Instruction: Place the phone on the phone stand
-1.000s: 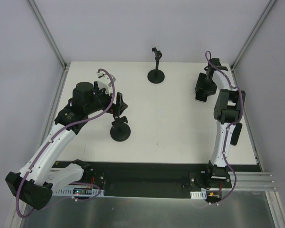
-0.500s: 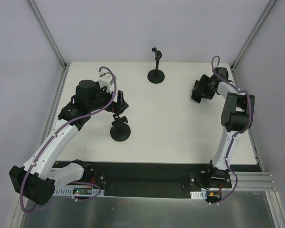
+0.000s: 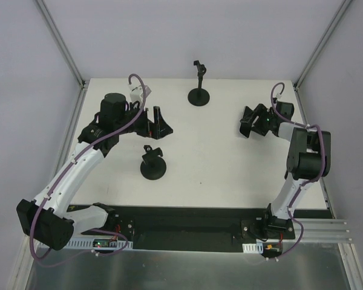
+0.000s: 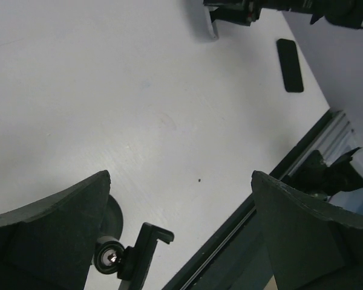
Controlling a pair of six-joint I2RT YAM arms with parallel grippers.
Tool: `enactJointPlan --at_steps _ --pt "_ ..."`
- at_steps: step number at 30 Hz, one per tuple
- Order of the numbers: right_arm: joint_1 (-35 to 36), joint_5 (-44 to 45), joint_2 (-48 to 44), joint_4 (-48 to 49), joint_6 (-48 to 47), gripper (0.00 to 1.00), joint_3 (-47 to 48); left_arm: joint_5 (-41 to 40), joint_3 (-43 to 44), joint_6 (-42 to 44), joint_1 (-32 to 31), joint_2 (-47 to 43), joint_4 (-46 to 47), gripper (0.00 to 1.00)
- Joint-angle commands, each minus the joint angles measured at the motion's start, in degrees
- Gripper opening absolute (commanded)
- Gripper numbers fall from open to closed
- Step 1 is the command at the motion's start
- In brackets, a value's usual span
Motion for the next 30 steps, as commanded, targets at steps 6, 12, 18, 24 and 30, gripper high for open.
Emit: enactJointPlan --at_steps 6,12,18,24,30 --pt "3.2 -5.2 -19.3 17.6 2.8 0.01 -11.5 14.2 6.8 -18.6 0.0 2.3 1.5 0.9" --pt "11.6 -4.0 -31.5 25.9 -1.5 0.01 -18.5 4.1 6.4 -18.7 -8.0 -1.2 0.6 0.91" --pt "24.0 1.2 -43.1 25.7 -7.6 0.01 -20.6 -6.4 10.3 -16.0 -12.5 -0.9 -3.9 0.88" --pt "36.6 7.0 -47.1 19.9 -15.8 0.01 -16.1 -9.8 17.6 -13.0 -14.6 2.1 -6.6 0.94" --pt "45.3 12.3 -48.7 16.4 -21.2 0.01 -14.0 -11.6 25.9 -10.3 -14.9 7.7 -13.1 0.99"
